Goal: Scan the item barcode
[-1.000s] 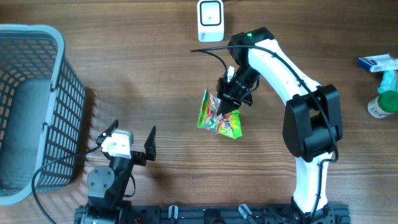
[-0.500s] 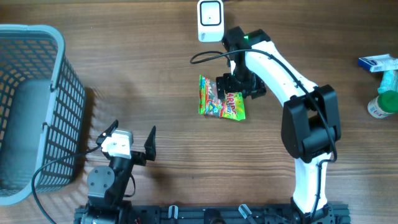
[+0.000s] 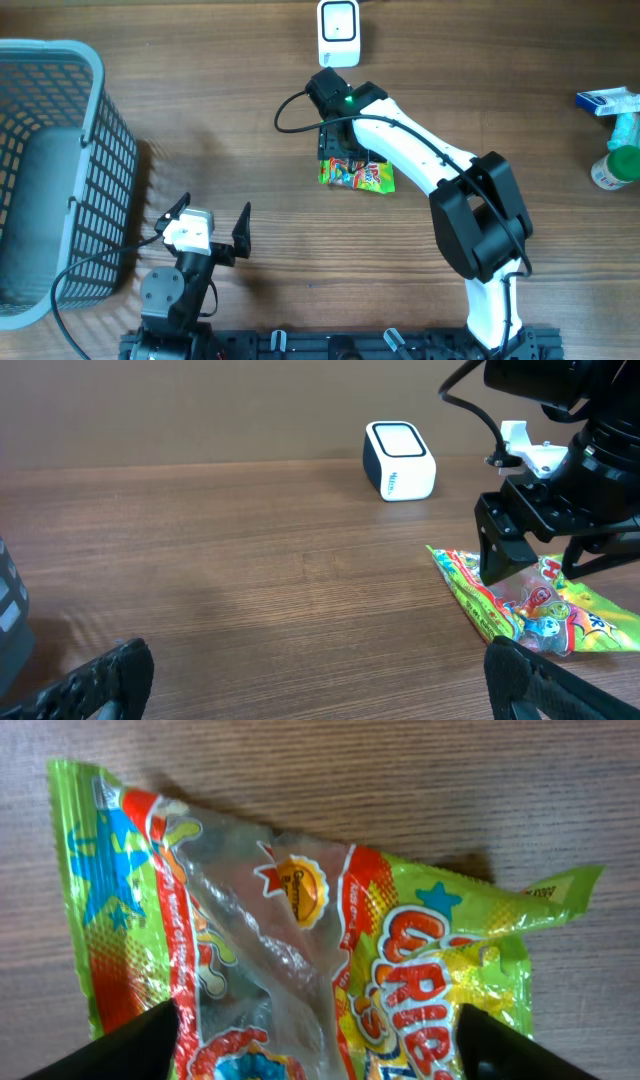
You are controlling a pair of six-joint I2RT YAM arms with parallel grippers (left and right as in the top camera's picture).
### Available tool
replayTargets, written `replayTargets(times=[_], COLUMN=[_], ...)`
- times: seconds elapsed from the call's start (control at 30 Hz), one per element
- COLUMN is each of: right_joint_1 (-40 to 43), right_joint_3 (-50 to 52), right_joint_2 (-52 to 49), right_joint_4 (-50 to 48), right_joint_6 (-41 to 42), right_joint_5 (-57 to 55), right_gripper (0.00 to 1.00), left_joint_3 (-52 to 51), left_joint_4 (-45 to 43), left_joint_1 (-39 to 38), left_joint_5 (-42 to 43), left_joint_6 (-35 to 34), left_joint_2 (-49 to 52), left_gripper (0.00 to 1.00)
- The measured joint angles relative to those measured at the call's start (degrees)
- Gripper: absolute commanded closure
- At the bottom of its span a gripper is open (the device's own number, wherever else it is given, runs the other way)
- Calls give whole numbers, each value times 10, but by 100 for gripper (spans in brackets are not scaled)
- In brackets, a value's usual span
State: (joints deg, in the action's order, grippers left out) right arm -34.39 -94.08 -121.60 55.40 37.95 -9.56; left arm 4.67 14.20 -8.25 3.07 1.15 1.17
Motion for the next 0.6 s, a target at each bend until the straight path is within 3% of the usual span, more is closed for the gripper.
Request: replayTargets(times=[0.07,0.1,0.13,0.17,0.23,0.3,0.33,0.37,0.4,0.43,0.47,0.6], right_joint_1=[0,0,0,0,0,5,9,10,11,10,9,7], right_joint_3=[0,0,3,3,10,24,38,53,63,67,67,66], right_joint_2=[-3,-13,-31,-39,-39,-33,-25,-17,-14,-12,-12,-8], right_joint_4=[2,8,10,8,2,2,0,-12,-31,-45,-50,-52], right_joint_6=[8,15,25,31,37,43,45,45,42,39,32,17], right_joint_5=[2,2,6,10,16,10,10,10,18,31,37,52], right_gripper=[55,62,62,58,10,1,9,32,66,87,95,95], left_joint_3=[0,0,0,0,0,0,0,0,0,0,0,0], left_joint_4=[0,0,0,0,0,0,0,0,0,0,0,0], left_joint_1=[0,0,0,0,0,0,0,0,0,0,0,0], left_joint_5=[0,0,0,0,0,0,0,0,0,0,0,0], left_joint_6=[0,0,0,0,0,0,0,0,0,0,0,0], left_joint_2=[0,0,0,0,0,0,0,0,0,0,0,0], left_gripper=[0,0,0,0,0,0,0,0,0,0,0,0])
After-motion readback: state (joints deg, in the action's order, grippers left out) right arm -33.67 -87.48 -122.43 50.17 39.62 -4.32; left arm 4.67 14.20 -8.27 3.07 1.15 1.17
